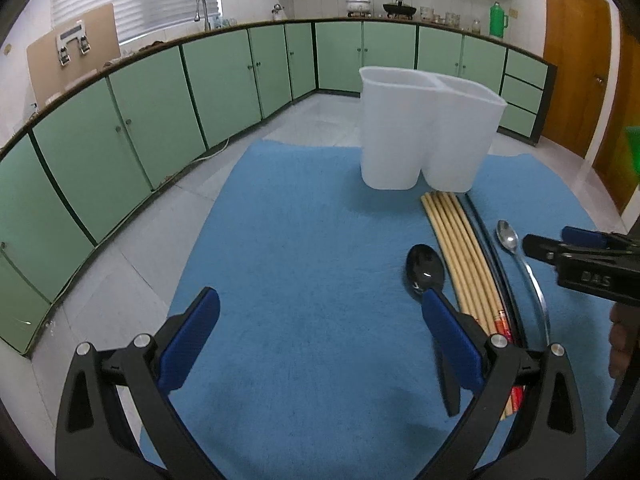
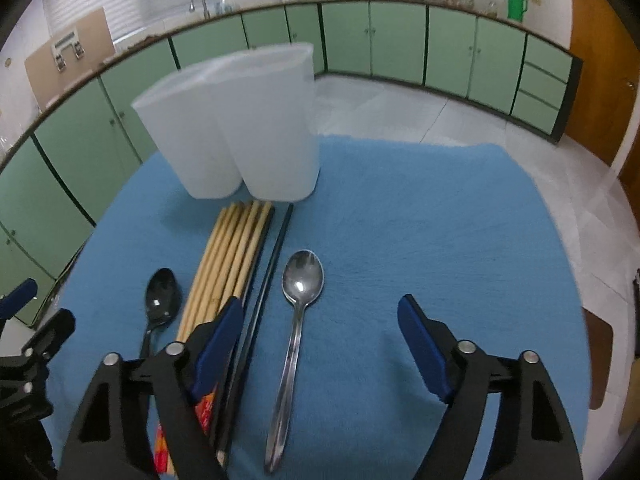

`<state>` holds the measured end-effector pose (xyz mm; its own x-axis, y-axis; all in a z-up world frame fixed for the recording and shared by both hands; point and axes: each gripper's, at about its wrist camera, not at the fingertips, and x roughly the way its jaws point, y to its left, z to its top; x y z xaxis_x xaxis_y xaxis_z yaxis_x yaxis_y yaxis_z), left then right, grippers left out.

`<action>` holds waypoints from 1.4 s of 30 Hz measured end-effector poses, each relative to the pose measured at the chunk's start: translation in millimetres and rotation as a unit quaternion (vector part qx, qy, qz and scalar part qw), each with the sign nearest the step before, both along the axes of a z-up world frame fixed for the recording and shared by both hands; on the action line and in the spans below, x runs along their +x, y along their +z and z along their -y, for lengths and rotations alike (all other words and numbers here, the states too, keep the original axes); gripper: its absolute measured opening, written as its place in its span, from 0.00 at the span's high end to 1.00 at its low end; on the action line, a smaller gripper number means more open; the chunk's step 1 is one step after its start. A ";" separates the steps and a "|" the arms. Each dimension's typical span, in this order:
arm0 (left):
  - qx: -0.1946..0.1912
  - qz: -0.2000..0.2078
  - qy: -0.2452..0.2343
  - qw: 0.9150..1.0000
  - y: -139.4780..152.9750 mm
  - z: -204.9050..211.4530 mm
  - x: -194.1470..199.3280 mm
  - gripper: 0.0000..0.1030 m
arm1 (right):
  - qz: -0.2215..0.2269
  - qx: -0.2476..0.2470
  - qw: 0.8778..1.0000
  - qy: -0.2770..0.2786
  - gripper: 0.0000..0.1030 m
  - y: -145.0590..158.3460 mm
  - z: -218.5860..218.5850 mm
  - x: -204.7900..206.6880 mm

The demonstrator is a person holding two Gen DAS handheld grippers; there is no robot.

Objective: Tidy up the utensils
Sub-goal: 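Grasp the black spoon with the left gripper while the right gripper grasps the silver spoon, then lift both spoons and lower them into the white holder compartments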

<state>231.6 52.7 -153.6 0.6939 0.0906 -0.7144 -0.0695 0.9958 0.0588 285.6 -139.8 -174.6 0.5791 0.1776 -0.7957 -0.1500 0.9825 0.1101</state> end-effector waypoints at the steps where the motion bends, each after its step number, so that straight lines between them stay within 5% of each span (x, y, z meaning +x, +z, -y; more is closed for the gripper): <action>1: -0.001 -0.001 -0.001 1.000 -1.0 1.4 0.8 0.05 | -0.007 -0.001 1.000 0.002 0.27 -4.2 -1.5 4.8; 13: -0.007 -0.016 -0.017 1.000 -16.7 15.4 20.0 0.05 | -0.021 -0.015 1.000 0.001 0.49 -14.5 -12.5 26.0; 18: -0.012 -0.020 -0.033 0.999 -18.7 30.4 27.7 0.05 | -0.013 -0.020 1.000 0.011 0.73 -13.9 -18.6 24.5; 42: -0.001 -0.070 -0.033 0.997 -44.8 50.3 88.0 0.05 | -0.015 -0.008 1.000 0.012 0.72 -13.7 1.8 8.7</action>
<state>319.6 2.4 -198.3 0.5918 0.0464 -0.8047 0.0044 0.9981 0.0608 294.3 -141.6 -188.3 0.5510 0.1787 -0.8151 -0.1712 0.9802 0.0991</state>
